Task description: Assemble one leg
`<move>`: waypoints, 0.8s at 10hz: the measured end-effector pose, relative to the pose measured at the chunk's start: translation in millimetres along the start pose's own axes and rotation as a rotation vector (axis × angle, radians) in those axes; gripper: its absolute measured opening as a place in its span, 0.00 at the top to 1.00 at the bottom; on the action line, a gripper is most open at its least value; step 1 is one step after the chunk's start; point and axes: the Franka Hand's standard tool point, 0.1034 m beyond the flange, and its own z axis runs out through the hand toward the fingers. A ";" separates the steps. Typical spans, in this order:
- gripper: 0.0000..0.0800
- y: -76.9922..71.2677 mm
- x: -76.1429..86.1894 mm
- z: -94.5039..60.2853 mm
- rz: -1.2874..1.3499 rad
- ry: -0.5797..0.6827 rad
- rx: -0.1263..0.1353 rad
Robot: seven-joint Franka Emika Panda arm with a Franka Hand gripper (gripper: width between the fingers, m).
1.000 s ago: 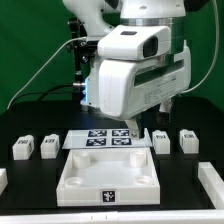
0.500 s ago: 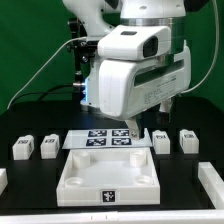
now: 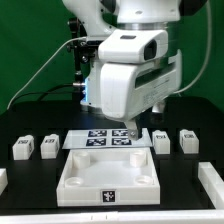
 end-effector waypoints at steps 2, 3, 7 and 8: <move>0.19 -11.4 -23.5 12.8 -0.229 0.007 -0.006; 0.19 -10.6 -27.1 14.2 -0.295 0.007 -0.005; 0.19 -11.6 -29.8 16.1 -0.460 -0.004 -0.004; 0.19 -24.7 -38.0 26.6 -0.487 0.007 -0.027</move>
Offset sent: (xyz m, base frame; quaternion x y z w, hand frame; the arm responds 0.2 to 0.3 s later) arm 0.0000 0.0000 0.0000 0.0000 0.0000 -0.2667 0.9638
